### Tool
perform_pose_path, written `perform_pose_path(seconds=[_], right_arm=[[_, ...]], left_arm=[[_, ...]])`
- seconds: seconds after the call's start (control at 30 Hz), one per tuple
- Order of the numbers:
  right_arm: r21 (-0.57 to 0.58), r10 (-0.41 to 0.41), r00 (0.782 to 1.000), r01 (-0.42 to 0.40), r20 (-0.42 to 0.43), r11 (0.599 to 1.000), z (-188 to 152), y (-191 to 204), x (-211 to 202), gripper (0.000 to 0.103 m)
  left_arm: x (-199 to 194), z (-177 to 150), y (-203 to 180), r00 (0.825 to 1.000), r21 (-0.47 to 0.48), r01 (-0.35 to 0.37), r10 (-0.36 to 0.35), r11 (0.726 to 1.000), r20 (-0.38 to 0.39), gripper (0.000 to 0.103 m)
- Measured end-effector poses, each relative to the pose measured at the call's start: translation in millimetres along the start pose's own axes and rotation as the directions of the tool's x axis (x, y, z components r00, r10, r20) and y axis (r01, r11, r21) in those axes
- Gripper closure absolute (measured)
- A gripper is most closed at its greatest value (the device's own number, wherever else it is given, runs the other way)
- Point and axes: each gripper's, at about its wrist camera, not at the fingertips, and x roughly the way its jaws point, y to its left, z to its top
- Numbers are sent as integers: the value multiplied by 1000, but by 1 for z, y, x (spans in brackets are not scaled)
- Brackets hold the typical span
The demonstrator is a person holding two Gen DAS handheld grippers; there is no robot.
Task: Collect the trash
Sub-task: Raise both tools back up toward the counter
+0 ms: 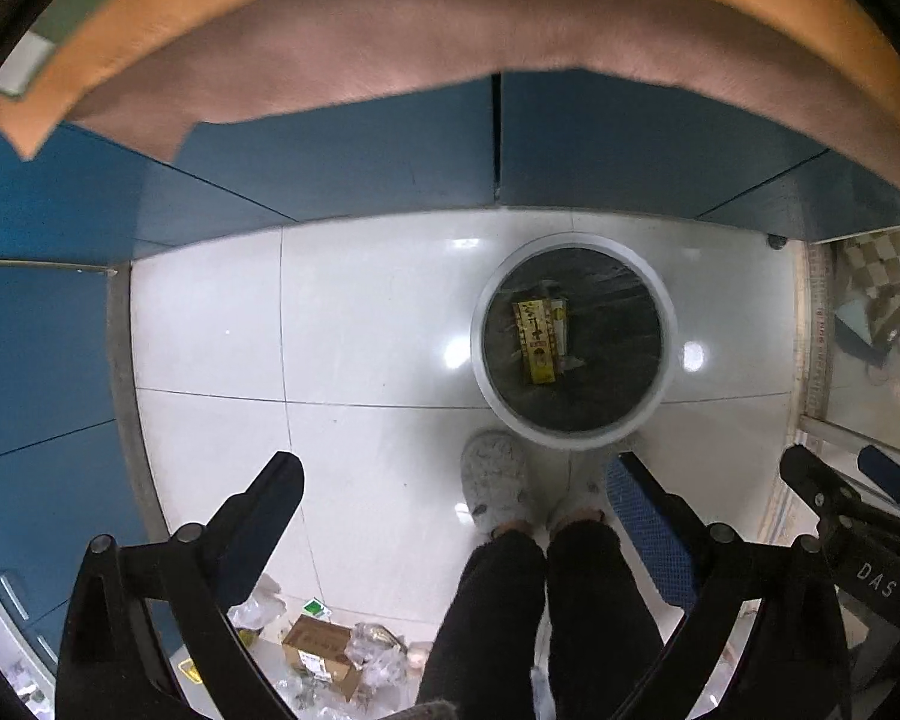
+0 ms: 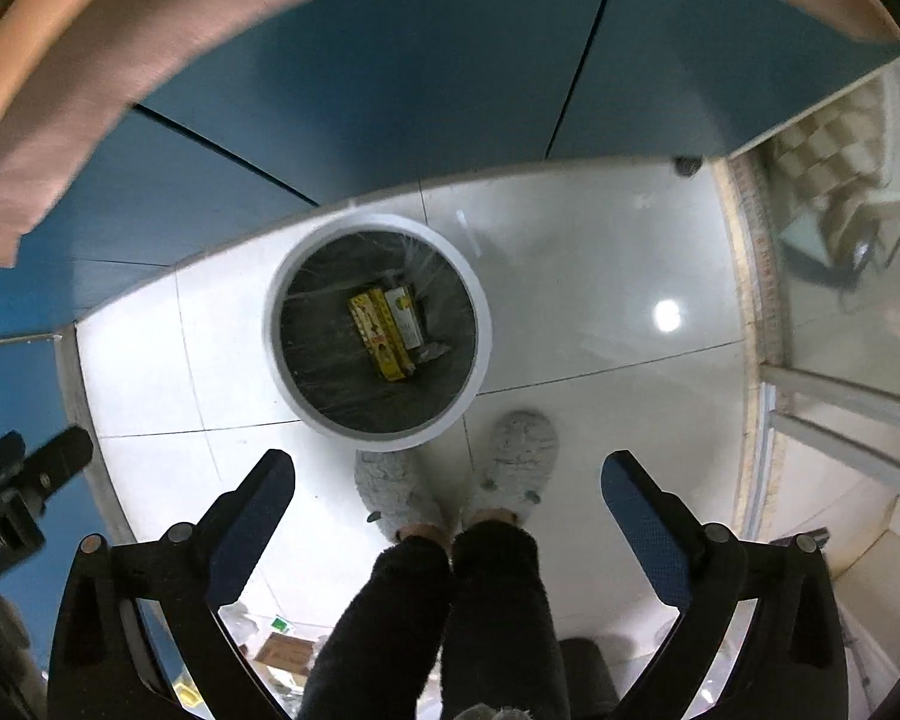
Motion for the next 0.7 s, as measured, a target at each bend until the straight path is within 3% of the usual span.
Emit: perform_pose_path(seconds=[0.2, 0.47, 0.7], right_arm=[[-23, -13, 999, 14, 44, 1000, -20, 12, -88, 0], [-13, -12, 994, 14, 109, 1000, -57, 21, -214, 0], [-1, 14, 985, -14, 170, 1000, -84, 25, -310, 0]], left_arm=[[-75, -23, 5, 999, 32, -2, 1, 999, 39, 0], [-168, -49, 12, 994, 56, 61, -66, 997, 92, 0], [-244, -65, 27, 978, 78, 112, -123, 991, 167, 0]])
